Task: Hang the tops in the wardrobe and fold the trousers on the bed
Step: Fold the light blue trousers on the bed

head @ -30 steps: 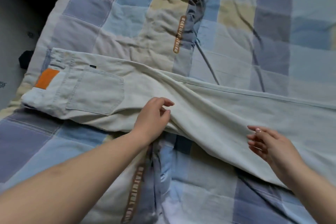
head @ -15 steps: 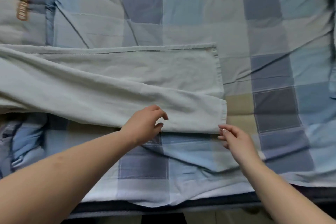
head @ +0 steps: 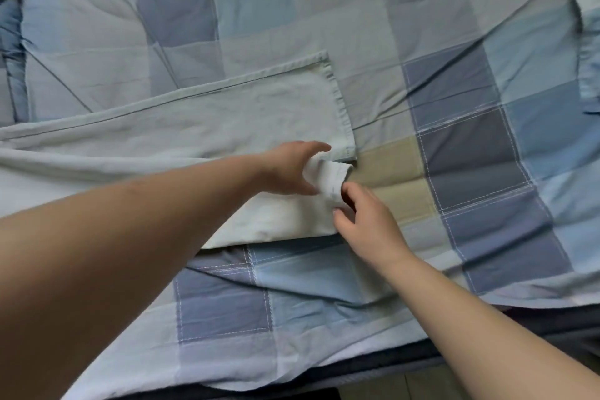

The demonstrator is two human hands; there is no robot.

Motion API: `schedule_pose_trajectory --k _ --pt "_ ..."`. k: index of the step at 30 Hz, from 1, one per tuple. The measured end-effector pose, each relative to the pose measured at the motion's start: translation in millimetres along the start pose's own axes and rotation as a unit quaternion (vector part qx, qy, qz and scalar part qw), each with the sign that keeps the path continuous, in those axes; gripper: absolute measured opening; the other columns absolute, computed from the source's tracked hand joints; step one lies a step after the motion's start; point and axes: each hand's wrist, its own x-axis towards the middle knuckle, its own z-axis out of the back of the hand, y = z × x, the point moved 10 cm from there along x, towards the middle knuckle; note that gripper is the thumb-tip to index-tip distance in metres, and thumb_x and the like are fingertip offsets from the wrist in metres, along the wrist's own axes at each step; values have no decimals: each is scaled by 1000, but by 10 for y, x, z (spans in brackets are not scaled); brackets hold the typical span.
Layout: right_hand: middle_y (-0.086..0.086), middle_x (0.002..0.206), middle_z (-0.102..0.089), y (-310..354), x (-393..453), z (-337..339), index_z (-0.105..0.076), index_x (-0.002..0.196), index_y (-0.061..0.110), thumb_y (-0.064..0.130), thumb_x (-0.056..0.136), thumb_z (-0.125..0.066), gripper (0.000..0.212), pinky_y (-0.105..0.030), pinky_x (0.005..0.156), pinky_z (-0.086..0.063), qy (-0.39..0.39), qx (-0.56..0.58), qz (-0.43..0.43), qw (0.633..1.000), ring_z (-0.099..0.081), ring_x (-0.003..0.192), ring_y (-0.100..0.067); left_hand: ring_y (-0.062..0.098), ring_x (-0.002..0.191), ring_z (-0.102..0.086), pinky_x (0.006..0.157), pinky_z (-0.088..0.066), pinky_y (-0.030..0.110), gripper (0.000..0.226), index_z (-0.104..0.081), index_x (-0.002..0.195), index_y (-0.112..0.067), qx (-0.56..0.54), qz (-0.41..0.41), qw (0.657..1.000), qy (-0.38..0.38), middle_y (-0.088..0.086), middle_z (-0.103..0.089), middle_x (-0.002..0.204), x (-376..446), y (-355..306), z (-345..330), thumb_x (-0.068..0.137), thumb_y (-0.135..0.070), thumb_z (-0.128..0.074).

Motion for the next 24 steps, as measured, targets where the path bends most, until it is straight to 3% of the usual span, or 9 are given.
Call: schedule_pose_trajectory --k 3,6,10,12,15,18,20,22,24 --pt "7 89 -46 181 -52 61 -59 105 15 6 85 -57 22 -29 66 -38 -12 -52 79 995 -48 78 -16 15 125 -44 101 -33 23 81 -35 145 -23 -4 -5 998 58 -5 -48 133 11 -78 52 76 -21 -78" --pt "12 94 -48 262 -50 126 -61 114 17 5 85 -57 32 -29 70 -44 -20 -33 107 993 -54 82 -16 15 102 -56 87 -43 26 48 -60 118 -21 37 -16 995 87 -9 -60 108 6 -134 181 74 -26 -79" --pt "16 90 -61 115 27 99 -57 115 30 18 88 -57 29 -18 66 -43 8 25 51 998 -56 78 -2 11 93 -58 78 -42 25 25 -61 88 -27 60 -11 994 96 -12 -64 97 0 -138 396 74 -35 -79" --pt "13 87 -65 25 60 5 -57 110 30 27 88 -59 22 -27 69 -49 51 24 18 998 -59 78 -3 11 91 -59 76 -40 22 23 -58 85 -27 71 -23 993 87 -12 -62 91 4 -180 484 76 -32 -79" --pt "7 97 -68 -66 99 -103 -60 113 25 35 85 -62 30 -34 78 -52 106 -19 -15 994 -62 87 -13 14 89 -60 74 -41 23 19 -62 91 -23 96 -52 993 36 -9 -61 90 2 -297 678 80 -30 -75" --pt "16 76 -63 -133 162 -48 -63 106 28 32 87 -61 19 -22 63 -45 101 -35 -25 994 -58 73 -6 23 88 -59 76 -46 30 28 -65 103 -10 149 -29 987 -44 2 -62 94 29 -268 1015 83 -30 -69" --pt "18 69 -64 -84 226 22 -65 90 31 33 90 -58 7 -23 61 -44 89 36 -32 995 -59 67 -1 26 78 -62 72 -51 32 24 -64 98 -7 142 10 986 -87 10 -66 96 39 -184 1249 86 -27 -66" --pt "21 73 -69 51 333 72 -64 79 33 31 92 -56 16 -24 65 -49 81 163 -52 982 -63 69 3 27 67 -67 68 -56 33 16 -63 88 -4 79 47 987 -132 15 -69 88 58 -110 1466 87 -20 -63" --pt "17 78 -71 150 494 159 -65 79 30 26 92 -56 16 -24 70 -52 63 238 -70 967 -66 75 -1 30 71 -69 67 -54 30 11 -62 87 -5 37 68 975 -207 15 -67 84 83 -79 1722 89 -16 -59"
